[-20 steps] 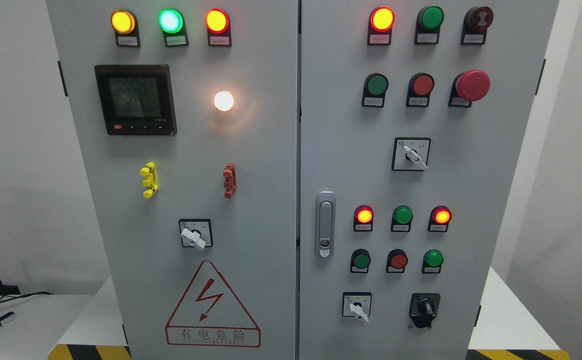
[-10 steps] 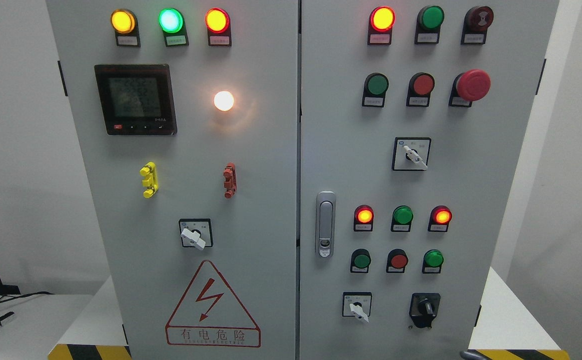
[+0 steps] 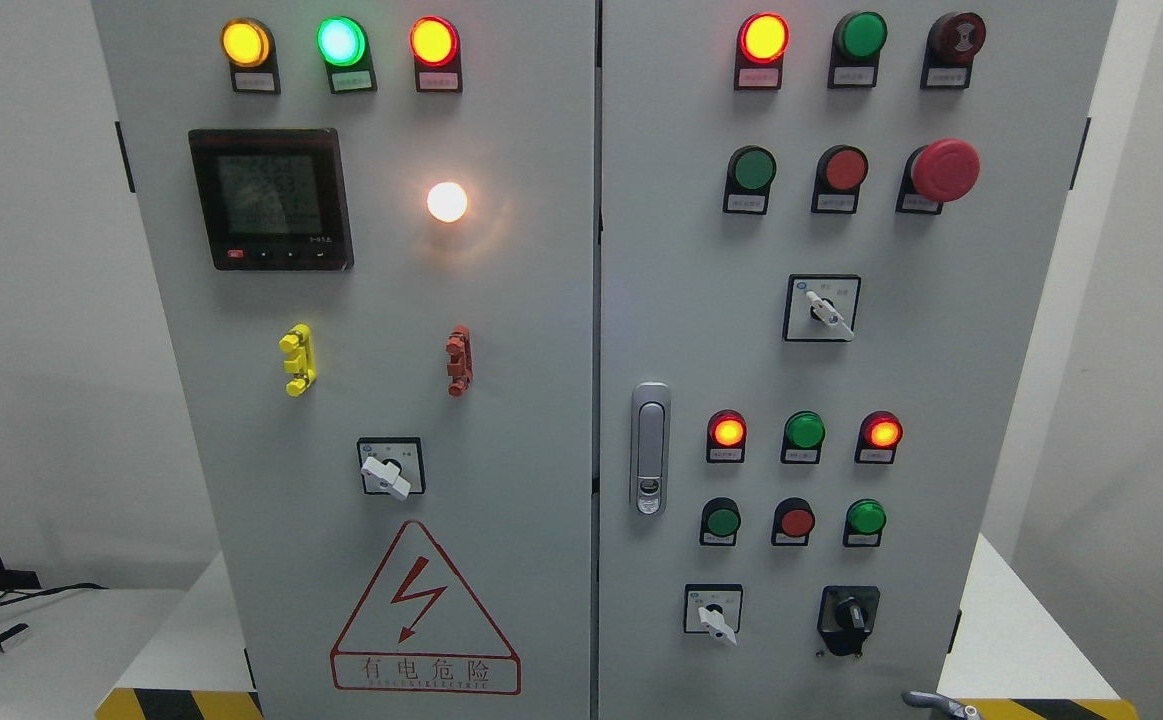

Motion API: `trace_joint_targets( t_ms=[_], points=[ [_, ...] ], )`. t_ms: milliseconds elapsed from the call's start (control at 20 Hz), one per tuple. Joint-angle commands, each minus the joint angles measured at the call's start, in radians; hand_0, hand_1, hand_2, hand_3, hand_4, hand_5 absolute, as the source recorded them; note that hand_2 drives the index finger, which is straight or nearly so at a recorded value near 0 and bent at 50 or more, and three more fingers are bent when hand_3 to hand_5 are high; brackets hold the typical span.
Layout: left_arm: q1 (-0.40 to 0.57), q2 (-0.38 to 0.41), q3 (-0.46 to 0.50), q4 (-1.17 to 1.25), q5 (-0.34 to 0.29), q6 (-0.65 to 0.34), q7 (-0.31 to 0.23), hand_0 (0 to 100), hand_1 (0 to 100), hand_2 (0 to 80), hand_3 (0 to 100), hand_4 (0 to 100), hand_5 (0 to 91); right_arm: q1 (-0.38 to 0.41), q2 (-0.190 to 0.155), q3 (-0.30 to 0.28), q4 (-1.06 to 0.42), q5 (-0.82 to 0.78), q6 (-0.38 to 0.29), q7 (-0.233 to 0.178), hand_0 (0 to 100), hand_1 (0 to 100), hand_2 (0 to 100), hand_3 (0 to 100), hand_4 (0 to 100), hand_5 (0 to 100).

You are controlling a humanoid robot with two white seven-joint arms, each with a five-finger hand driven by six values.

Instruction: Trip black knob to open circuit

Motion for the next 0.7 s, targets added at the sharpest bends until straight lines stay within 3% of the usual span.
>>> trace_joint_targets(
  t_ms=[0,650],
  points=[
    [0.000,0.001,0.000,0.000,0.005,0.000,0.001,12,39,0.0,0,0,0.0,-0.052,-0.004,0.007,0.048,-0.031,0.014,0.001,38,77,43,94,100,100],
    [0.000,-0.001,0.000,0.000,0.005,0.000,0.001,12,39,0.0,0,0,0.0,-0.102,-0.009,0.009,0.078,-0.031,0.040,0.001,36,77,43,95,100,100]
  ],
)
